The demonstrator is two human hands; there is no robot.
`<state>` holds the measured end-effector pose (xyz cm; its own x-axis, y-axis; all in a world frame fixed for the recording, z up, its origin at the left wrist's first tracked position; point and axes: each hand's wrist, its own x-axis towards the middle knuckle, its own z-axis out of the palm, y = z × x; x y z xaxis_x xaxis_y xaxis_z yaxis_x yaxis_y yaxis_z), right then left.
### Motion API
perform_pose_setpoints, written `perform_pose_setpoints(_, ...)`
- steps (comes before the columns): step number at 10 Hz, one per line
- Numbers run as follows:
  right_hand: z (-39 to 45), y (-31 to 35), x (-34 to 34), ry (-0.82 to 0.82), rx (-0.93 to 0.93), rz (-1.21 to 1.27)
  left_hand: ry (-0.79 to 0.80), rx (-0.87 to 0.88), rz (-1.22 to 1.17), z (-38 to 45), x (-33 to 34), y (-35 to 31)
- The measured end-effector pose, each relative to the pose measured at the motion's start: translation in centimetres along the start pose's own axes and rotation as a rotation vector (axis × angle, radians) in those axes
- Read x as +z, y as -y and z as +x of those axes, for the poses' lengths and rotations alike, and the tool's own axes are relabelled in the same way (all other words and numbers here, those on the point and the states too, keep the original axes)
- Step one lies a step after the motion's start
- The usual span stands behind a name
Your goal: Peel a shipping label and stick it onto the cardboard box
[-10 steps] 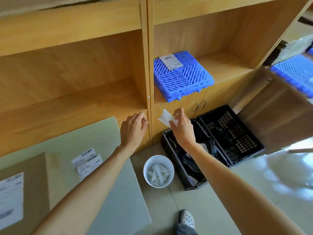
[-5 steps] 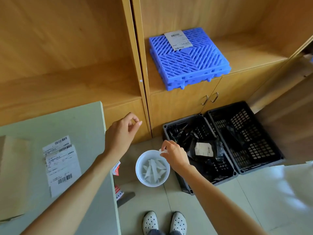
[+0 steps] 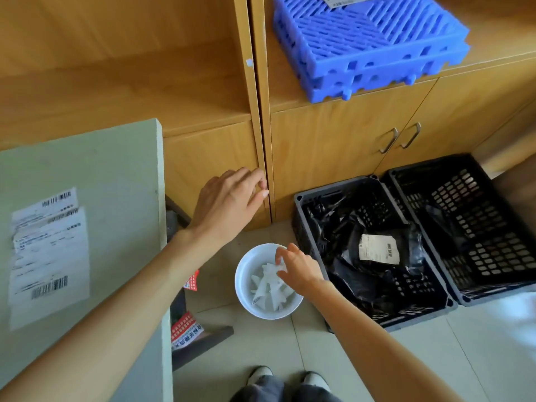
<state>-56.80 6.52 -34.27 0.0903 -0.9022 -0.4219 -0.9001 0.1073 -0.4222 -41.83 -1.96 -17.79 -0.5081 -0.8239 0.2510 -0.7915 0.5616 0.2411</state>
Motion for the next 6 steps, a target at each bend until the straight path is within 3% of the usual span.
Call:
perform_pose_setpoints(3,0.8,-1.3,3.1,-0.016,0.004,-0.006,-0.006,0.003,0.004,-0.4,0.5,0.8)
perform_pose_setpoints(6,-1.8,0.7,-1.5,-0.156,-0.037,0.075,-0.01,-0.052,-0.01,-1.0,-3.4,-0.9)
